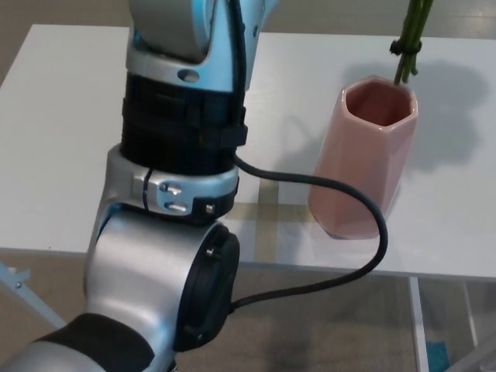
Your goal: Use the left hand to pick up the rose and then lift and insert it into the pink vase.
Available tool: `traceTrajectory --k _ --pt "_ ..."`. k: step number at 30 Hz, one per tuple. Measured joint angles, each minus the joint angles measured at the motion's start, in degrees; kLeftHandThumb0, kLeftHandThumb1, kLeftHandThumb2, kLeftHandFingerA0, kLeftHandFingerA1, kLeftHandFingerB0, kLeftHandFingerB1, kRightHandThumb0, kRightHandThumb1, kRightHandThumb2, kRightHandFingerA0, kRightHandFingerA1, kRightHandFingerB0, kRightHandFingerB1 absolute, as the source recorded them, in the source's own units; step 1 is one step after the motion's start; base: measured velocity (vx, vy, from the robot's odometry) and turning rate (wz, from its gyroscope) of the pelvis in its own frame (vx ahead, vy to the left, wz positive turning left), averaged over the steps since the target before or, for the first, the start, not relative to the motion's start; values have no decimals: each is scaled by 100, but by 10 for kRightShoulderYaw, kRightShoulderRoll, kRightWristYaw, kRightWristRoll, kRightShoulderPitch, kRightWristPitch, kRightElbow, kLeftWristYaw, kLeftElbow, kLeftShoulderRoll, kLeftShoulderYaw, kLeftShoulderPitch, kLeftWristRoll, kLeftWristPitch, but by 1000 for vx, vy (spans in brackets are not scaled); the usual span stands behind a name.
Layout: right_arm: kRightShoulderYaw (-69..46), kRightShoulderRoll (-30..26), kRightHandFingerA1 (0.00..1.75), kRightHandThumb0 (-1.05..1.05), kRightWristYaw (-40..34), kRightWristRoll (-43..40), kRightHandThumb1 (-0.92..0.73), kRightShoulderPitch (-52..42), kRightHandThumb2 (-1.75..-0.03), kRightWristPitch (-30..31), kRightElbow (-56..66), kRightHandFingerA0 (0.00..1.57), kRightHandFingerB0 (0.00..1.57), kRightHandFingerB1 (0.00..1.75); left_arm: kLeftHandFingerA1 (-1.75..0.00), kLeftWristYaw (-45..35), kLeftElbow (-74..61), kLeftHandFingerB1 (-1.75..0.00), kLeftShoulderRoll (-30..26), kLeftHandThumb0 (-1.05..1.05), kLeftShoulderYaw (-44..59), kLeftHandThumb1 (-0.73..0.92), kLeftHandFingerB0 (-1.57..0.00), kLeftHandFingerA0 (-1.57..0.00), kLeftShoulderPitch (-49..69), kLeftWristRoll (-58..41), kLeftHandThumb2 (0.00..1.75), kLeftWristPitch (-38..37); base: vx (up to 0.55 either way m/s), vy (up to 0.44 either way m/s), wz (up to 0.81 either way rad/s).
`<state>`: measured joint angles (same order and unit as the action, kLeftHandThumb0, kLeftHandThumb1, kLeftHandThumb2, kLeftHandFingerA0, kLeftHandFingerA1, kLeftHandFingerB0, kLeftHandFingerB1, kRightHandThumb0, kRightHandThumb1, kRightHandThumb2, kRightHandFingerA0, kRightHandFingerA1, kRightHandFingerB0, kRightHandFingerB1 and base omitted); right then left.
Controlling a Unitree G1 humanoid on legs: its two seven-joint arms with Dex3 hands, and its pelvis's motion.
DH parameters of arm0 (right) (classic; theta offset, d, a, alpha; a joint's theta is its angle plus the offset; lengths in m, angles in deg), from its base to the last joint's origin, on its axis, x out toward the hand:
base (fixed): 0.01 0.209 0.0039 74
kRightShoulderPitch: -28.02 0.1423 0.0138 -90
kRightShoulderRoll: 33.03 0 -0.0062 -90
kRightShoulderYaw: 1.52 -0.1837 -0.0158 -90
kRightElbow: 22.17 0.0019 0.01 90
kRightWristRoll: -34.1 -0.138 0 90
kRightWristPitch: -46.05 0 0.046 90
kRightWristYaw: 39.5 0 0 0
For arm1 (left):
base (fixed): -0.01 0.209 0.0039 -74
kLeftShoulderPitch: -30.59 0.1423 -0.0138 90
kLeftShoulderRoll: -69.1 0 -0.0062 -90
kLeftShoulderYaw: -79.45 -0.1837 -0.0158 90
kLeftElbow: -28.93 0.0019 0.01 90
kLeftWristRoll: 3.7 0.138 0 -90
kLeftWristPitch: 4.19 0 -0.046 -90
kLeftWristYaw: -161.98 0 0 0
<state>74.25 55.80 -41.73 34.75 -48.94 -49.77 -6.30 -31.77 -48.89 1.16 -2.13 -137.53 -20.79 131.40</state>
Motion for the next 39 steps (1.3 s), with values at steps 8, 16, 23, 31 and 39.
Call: traceTrajectory --k 8,16,23,31,39 --pt "4 0 50 -31 0 0 -65 0 -58 0 0 70 58 45 -150 6 -8 -96 0 -14 -24 82 -79 -91 19 1 68 0 0 0 0" --pt "7 0 50 -32 3 0 -65 0 -58 0 0 70 55 44 -149 12 -12 -95 10 -15 -31 83 -79 -89 32 0 66 0 0 0 0" --pt "8 0 49 -32 5 0 -65 2 -58 0 1 69 56 44 -147 14 -12 -93 11 -17 -38 84 -78 -87 47 0 64 -2 0 0 0" --pt "10 0 49 -32 8 0 -65 4 -58 0 3 68 56 44 -145 14 -2 -92 3 -16 -51 85 -79 -89 57 2 65 -12 0 0 0" --pt "16 0 49 -31 9 1 -65 4 -59 0 3 69 57 44 -144 14 16 -93 -6 -15 -67 85 -80 -90 64 5 66 -31 0 0 0"
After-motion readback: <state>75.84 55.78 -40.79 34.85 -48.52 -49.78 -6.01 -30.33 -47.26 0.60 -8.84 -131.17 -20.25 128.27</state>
